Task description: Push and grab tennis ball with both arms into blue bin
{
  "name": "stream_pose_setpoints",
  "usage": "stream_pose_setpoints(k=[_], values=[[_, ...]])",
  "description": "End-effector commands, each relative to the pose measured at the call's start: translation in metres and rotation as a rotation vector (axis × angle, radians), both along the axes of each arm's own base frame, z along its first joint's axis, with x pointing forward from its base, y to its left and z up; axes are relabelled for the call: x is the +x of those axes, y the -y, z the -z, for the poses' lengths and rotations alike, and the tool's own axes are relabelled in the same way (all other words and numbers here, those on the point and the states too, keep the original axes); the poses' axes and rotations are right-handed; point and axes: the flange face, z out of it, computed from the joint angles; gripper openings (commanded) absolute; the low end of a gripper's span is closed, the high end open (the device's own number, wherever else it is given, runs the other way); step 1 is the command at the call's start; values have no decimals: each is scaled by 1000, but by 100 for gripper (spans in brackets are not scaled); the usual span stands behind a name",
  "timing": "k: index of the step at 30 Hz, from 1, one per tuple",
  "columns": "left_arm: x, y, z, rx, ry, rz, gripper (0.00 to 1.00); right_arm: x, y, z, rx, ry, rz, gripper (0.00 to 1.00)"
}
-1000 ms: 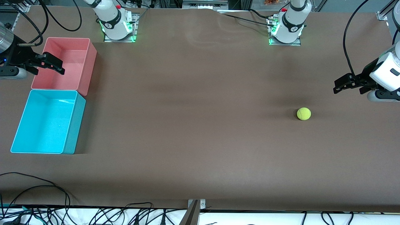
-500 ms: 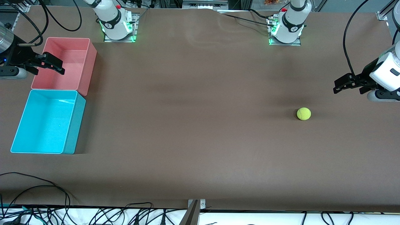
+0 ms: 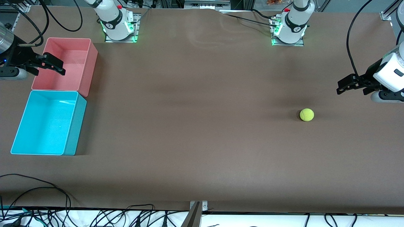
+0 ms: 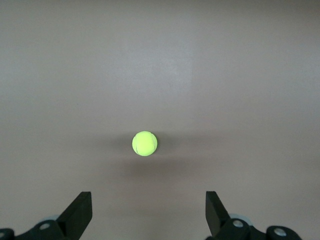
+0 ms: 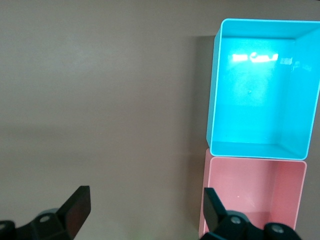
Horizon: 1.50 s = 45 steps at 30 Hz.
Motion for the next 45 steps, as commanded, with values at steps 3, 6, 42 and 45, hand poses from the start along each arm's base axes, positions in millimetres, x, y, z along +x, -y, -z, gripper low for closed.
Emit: stream_pose_setpoints(k=[3, 6, 42, 45], values=[[-4, 1, 1, -14, -5, 21, 100, -4, -1, -2, 17, -2, -12, 100], [-3, 1, 0, -13, -2, 21, 100, -4, -1, -2, 17, -2, -12, 100], [-3, 1, 2, -13, -6, 17, 100, -6, -1, -2, 16, -18, -9, 100], [-3, 1, 2, -13, -6, 17, 100, -6, 0, -2, 16, -18, -9, 100]])
